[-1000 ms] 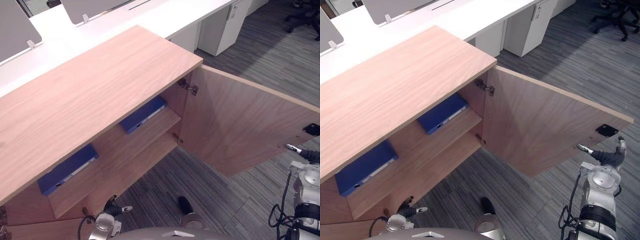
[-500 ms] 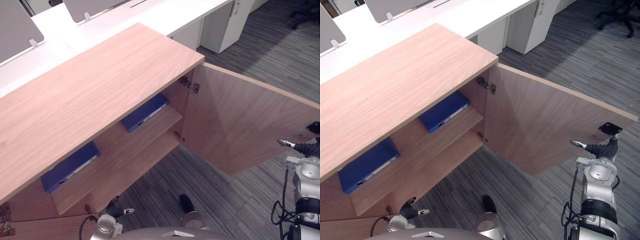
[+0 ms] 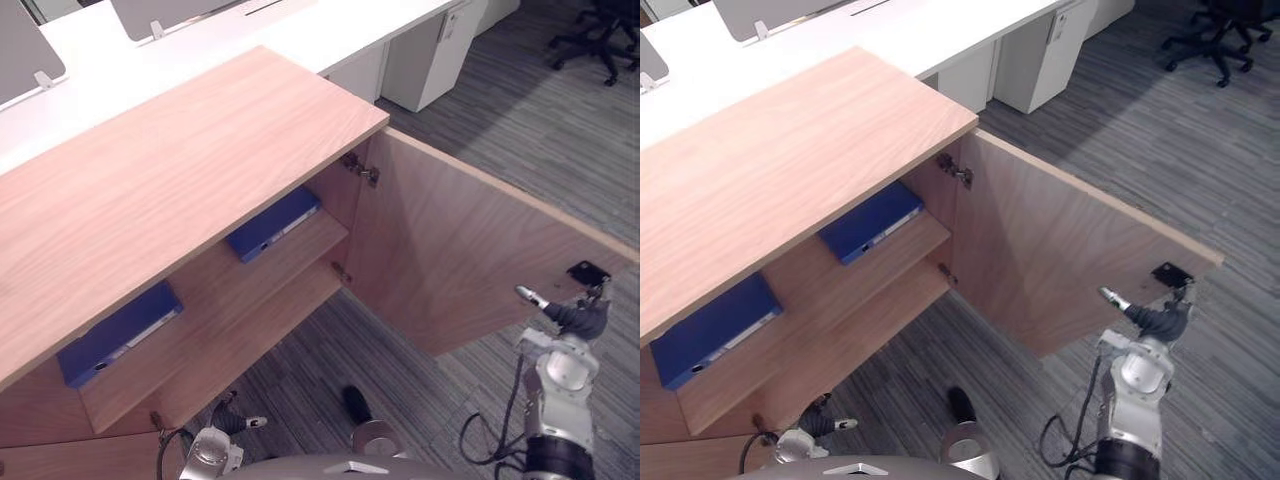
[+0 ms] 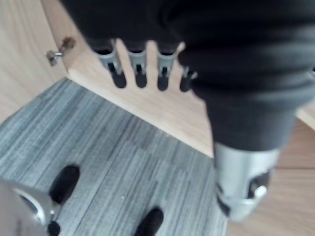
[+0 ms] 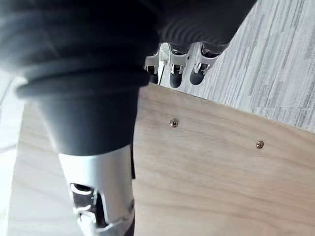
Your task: Walk over to the cabinet, pick up the folder, carry it to the office cabinet, place the folder inside the office cabinet, then close the office cabinet door
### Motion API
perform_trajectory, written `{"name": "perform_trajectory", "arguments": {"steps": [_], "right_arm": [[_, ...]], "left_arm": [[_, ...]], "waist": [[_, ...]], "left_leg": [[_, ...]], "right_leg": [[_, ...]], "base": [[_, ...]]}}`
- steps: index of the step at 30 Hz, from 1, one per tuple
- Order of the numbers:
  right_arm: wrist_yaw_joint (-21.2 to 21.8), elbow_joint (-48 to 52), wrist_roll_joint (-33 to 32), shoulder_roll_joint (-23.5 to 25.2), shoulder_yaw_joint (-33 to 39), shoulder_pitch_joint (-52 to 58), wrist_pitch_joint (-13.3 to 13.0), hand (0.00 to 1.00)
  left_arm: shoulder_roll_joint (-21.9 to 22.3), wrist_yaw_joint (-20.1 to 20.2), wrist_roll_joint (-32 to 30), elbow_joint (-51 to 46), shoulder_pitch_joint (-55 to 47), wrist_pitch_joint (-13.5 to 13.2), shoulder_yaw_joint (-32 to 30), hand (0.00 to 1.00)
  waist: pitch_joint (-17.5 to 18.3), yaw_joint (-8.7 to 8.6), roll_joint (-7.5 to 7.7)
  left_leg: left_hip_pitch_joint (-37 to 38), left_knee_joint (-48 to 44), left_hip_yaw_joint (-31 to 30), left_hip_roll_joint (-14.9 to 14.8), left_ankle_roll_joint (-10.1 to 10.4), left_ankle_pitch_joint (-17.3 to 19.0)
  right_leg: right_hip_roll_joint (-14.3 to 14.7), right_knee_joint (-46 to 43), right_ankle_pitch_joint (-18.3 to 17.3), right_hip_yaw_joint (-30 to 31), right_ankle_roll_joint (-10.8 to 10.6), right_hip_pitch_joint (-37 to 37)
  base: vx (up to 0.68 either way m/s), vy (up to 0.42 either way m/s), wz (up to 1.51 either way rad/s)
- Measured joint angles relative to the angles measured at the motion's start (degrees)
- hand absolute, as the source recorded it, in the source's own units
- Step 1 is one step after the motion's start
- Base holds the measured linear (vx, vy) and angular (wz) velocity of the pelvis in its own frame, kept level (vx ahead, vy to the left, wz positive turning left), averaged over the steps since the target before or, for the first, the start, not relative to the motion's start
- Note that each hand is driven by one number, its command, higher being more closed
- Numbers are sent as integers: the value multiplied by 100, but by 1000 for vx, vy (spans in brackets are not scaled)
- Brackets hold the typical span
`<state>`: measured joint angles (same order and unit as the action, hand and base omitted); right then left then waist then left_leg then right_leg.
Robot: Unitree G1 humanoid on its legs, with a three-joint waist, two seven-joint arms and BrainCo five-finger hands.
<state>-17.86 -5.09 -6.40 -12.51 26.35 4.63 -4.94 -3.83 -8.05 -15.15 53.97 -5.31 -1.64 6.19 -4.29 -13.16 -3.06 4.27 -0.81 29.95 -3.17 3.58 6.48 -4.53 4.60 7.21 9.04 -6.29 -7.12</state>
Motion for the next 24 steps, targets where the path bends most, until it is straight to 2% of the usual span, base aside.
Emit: {"name": "perform_trajectory", "arguments": {"steps": [3,5,10,16,22,24], "right_arm": [[-10,429,-25,452,-296,433,-108,0],[-11,800,-107,767,-652,842,-287,0],[-16,1198,-434,1132,-1466,1529,-669,0],[6,1585,-592,1096,-2691,2385,-852,0],[113,1593,-749,1072,-3407,2618,-845,0],[122,1599,-799,1063,-3459,2632,-847,0]], "left_arm": [[-1,-10,-23,145,23,48,0,0],[-1,-56,-24,190,16,58,-1,0],[-6,-194,-22,203,27,111,-56,0],[-9,-314,-24,335,44,157,-44,0],[-61,-405,-90,339,72,156,-9,0],[-75,-407,-94,340,77,156,23,0]], "waist": [[52,-3,87],[62,-4,110],[93,2,149],[189,30,296],[257,122,462],[256,126,469]], "left_leg": [[17,-8,26,-29,1,-3],[49,-8,61,-34,2,-2],[71,-20,60,-55,9,-6],[37,-51,151,-131,54,9],[56,36,-41,-152,78,-113],[60,83,-69,-153,74,-146]], "right_leg": [[33,17,31,76,18,-13],[56,34,55,139,33,-23],[88,26,104,156,87,-16],[150,-3,198,279,142,-96],[184,-3,170,48,122,-85],[186,-3,148,20,96,-87]], "base": [[-103,-72,-13],[-112,-76,-20],[-79,-65,-12],[-82,-68,-15],[-109,-81,-10],[-77,-73,9]]}}
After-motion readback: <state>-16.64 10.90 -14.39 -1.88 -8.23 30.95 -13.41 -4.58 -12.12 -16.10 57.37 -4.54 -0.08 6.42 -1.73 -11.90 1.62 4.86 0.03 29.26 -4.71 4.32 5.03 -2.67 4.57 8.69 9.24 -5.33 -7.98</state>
